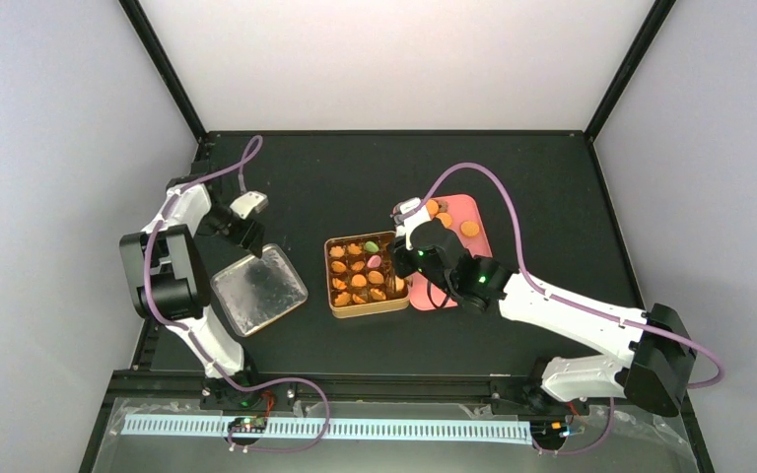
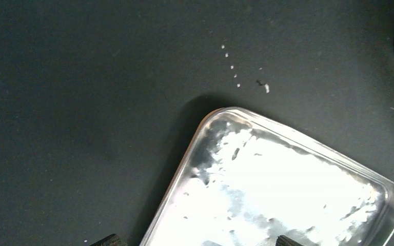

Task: Pack the cookies
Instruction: Place the fake cookies in the empty pocket of the box.

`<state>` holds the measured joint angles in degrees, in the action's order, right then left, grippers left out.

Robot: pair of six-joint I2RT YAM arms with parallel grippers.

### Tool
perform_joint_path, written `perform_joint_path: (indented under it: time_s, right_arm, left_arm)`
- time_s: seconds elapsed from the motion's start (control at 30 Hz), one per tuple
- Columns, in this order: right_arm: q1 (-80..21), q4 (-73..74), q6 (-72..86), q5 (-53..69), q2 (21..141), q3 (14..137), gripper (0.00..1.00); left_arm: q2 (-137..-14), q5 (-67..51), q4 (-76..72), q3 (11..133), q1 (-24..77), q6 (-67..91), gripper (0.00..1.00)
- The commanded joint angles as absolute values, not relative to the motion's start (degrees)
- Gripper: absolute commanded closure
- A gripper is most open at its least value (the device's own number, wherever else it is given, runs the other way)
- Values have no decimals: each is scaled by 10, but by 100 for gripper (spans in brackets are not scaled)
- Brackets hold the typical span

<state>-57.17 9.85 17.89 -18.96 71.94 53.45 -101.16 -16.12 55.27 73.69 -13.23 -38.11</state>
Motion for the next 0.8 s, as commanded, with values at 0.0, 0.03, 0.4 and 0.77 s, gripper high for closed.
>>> perform_joint_path:
  time_s: [0.0, 0.03, 0.4, 0.77]
  right_arm:
    - [-575, 77, 177, -189, 716, 548, 66]
    - [-576, 78, 179, -187, 715, 548, 65]
    - [-576, 85, 175, -232, 685, 550, 63]
    - [-422, 217, 213, -181, 659, 587, 65]
  left_arm:
    - [-1018, -143, 536, 733, -147, -408, 21]
    - [-1017, -139, 533, 732, -148, -409, 21]
    - [-1033, -87, 515, 725, -167, -441, 24]
    - [-1088, -72, 527, 745, -171, -515, 33]
